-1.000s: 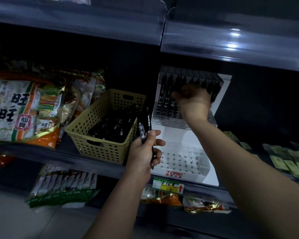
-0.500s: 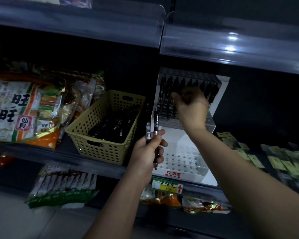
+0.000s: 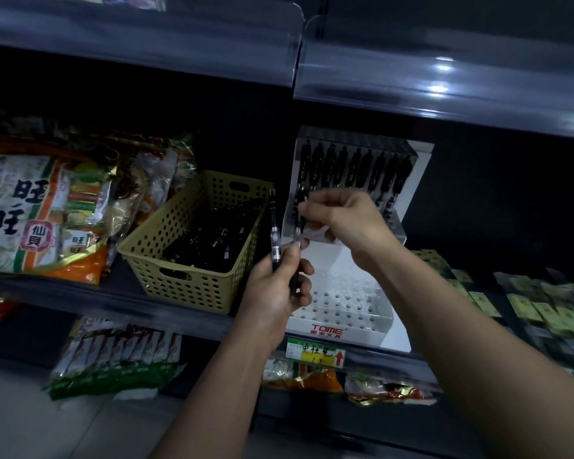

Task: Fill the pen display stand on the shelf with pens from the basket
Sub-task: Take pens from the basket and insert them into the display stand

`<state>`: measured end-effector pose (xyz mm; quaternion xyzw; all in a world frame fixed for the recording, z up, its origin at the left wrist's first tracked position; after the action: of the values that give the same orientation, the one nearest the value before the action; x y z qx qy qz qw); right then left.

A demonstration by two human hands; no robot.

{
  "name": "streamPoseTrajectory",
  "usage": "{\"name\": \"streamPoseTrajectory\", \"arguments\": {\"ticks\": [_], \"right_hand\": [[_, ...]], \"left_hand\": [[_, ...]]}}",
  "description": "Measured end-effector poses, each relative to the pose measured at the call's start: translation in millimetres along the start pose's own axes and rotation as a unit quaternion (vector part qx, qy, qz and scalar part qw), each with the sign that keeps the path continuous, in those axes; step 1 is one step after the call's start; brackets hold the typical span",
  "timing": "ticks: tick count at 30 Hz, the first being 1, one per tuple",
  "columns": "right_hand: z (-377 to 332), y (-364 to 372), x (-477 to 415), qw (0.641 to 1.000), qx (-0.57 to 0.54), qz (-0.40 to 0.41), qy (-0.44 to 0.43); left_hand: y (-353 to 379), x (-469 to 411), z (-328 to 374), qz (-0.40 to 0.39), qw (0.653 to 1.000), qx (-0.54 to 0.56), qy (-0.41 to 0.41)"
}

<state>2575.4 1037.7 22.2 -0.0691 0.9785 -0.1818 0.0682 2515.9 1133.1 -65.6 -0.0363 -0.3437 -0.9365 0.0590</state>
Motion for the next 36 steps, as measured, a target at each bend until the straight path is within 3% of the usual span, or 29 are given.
{"name": "streamPoseTrajectory", "arguments": {"ticks": [2,7,16,23,27,36], "right_hand": [[4,-8,-4,0.999,-0.028,0.027,0.009],[14,0,2,0.997,-0.01,-0.068,0.026],[0,-59,-20,0.981,-0.028,0.19,0.001],[-13,-70,-25,0.951,0.019,0.301,-0.061],[-18,-69,-23,0.941,0.105,0.313,-0.078],[-5,-56,-25,0.94,0.245,0.235,-0.029]], "left_hand": [[-2,-1,-1,0.011,1.0,-0.005,-0.004],[-3,0,-2,0.009,1.0,-0.011,-0.001],[-8,-1,-6,0.026,0.998,-0.051,-0.015],[-6,-2,-7,0.018,0.999,-0.018,-0.036],[-7,-2,-7,0.021,0.998,0.028,-0.044],[-9,-5,-5,0.015,0.999,0.018,-0.031]]}}
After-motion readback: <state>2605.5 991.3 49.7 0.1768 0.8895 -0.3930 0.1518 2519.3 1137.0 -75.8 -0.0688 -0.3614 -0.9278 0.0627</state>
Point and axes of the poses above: each hand's wrist, its own x-axis away from the middle knuckle, its own y-axis out of the palm, z = x × y, the point moved 7 cm from there along -x, towards the middle knuckle, and after that the axes turned 10 degrees about x, right-handed, at the moved point
